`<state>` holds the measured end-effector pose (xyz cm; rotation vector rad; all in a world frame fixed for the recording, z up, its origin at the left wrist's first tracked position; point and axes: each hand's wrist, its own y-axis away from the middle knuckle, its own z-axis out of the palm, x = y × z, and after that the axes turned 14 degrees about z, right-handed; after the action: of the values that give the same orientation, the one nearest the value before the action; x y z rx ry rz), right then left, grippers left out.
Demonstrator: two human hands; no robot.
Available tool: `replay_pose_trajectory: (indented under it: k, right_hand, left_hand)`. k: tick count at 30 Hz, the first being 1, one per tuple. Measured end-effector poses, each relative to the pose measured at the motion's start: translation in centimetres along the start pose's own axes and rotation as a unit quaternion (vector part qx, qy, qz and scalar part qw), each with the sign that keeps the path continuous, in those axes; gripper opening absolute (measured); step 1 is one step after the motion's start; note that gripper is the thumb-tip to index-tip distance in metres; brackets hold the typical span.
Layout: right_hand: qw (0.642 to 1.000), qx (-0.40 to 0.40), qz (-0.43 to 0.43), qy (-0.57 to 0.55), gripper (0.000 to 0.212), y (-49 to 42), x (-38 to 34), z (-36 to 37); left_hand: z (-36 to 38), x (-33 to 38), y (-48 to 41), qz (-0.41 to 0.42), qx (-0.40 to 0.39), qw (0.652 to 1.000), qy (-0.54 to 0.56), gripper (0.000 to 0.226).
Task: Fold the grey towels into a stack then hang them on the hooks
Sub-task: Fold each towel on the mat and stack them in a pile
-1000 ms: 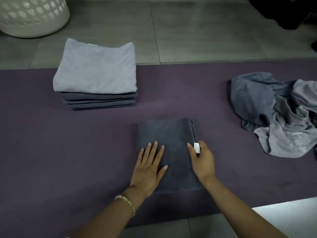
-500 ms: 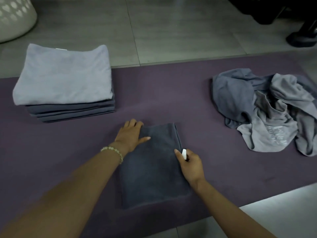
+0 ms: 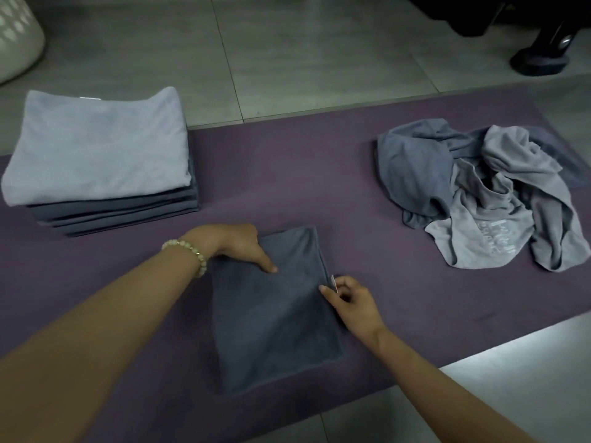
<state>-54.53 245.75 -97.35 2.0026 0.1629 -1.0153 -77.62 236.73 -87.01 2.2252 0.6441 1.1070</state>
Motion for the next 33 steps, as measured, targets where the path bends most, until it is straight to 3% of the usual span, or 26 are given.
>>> replay_pose_trajectory:
  k: [2,4,6,7,9,10,13,15,18,21,23,25,27,28,30,33]
  right_hand:
    - [0.998,-0.021,0.012,-0.066,0.019,1.2,-0.3,0.0]
    - [0.989,0.013,0.024,-0.143,0.026,2.8,-1.0,0.3]
    - [0.975,-0.005,0.09,-0.204,0.03,4.6,-2.1,0.3]
    - [0.952,-0.079,0.153,-0.251,0.037,5.4,-2.7,0.3]
    - [0.862,-0.264,0.27,-0.339,0.051,7.2,-4.4,0.5]
    - [0.829,-0.324,0.283,-0.358,0.05,7.8,-5.0,0.9]
    - [0.797,-0.381,0.25,-0.397,0.044,8.2,-7.0,2.1]
    - [0.828,-0.372,0.214,-0.361,0.038,8.1,-8.7,2.2]
    - [0.904,-0.325,0.145,-0.235,0.032,7.7,-10.6,1.5]
    - [0.941,-0.278,0.038,-0.189,0.034,7.2,-11.2,2.0]
    - [0.969,-0.215,0.02,-0.122,0.032,6.4,-9.6,3.4]
    - [0.994,-0.098,0.047,-0.008,0.031,4.5,-6.0,4.8]
    - [0.992,0.009,0.087,0.095,0.03,2.9,-2.7,5.5]
    - [0.989,0.035,0.098,0.103,0.028,2.5,-1.9,5.7]
    - [0.99,0.054,0.102,0.082,0.022,2.3,-1.8,6.1]
    - [0.989,0.033,0.089,0.111,0.029,2.4,-3.1,6.9]
  left_hand:
    - [-0.7,2.0,3.0,0.012,0.005,0.988,0.153,0.038]
    - [-1.4,3.9,6.5,0.033,0.03,0.961,0.274,0.027]
    - [-1.5,4.9,9.8,0.054,0.061,0.932,0.353,0.025]
    - [-1.4,5.2,11.3,0.065,0.078,0.914,0.393,0.025]
    - [-0.9,5.3,13.4,0.079,0.105,0.875,0.465,0.023]
    - [-0.5,5.2,14.1,0.079,0.119,0.86,0.49,0.019]
    - [0.2,3.2,15.5,0.069,0.145,0.844,0.512,0.022]
    - [0.5,1.2,16.2,0.061,0.179,0.851,0.491,0.053]
    - [0.8,-2.1,17.3,0.074,0.267,0.844,0.459,0.053]
    - [2.3,-6.2,16.8,0.063,0.33,0.822,0.461,0.067]
    - [4.7,-9.5,15.3,0.033,0.343,0.84,0.419,0.05]
    - [7.7,-12.6,13.7,-0.019,0.324,0.883,0.339,0.026]
    - [10.5,-15.1,12.9,-0.089,0.29,0.904,0.301,0.027]
    - [11.5,-16.0,12.6,-0.116,0.295,0.904,0.288,0.042]
    - [12.5,-17.4,12.1,-0.142,0.313,0.901,0.265,0.073]
    - [12.6,-17.0,11.7,-0.145,0.302,0.9,0.279,0.067]
